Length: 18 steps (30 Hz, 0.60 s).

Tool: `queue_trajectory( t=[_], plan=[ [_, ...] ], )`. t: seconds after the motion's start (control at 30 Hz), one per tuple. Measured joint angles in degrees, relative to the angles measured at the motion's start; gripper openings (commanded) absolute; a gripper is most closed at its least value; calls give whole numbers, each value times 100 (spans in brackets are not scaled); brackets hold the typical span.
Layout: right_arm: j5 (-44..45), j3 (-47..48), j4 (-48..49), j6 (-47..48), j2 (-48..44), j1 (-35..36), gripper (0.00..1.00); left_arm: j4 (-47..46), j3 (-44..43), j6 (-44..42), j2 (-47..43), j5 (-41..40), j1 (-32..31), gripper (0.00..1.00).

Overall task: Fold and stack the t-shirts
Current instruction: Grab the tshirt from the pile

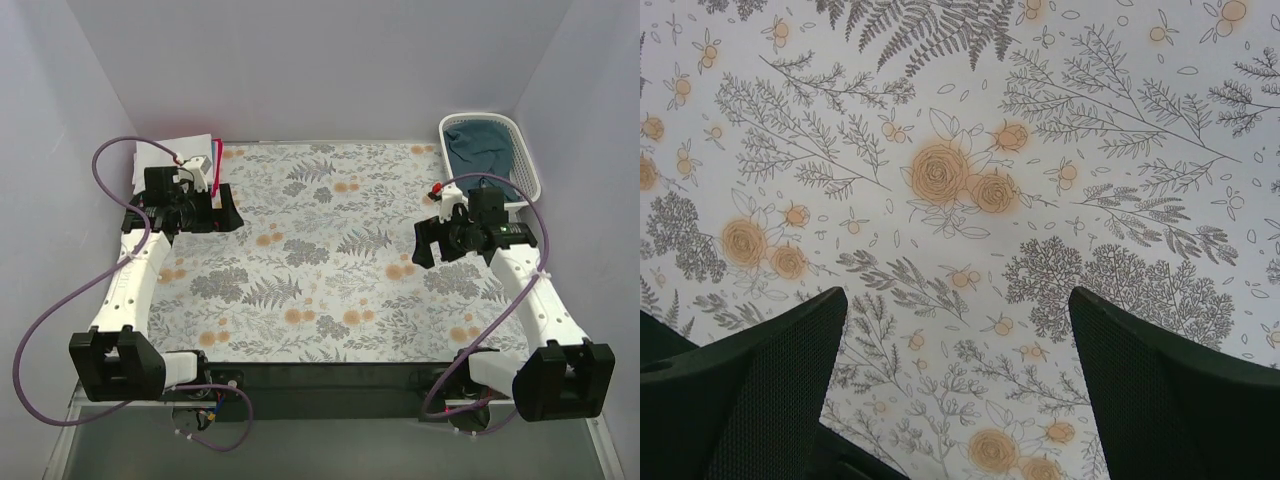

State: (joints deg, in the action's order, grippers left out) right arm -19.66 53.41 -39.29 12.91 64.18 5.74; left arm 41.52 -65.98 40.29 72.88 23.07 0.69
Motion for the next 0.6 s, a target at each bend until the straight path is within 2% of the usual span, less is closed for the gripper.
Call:
queue_trajectory(
  t=[0.23, 0.33, 0.6],
  plan=[
    [-103, 1604, -149, 223, 1126, -61, 98, -199, -120, 166, -238, 31, 0, 95],
    [-175, 2553, -223, 339, 1685, -291, 98, -337, -181, 273, -319, 7, 0, 95],
    [-179, 5921, -31, 372, 4452, -1471, 98, -358, -570, 348, -136, 63, 0, 95]
  ],
)
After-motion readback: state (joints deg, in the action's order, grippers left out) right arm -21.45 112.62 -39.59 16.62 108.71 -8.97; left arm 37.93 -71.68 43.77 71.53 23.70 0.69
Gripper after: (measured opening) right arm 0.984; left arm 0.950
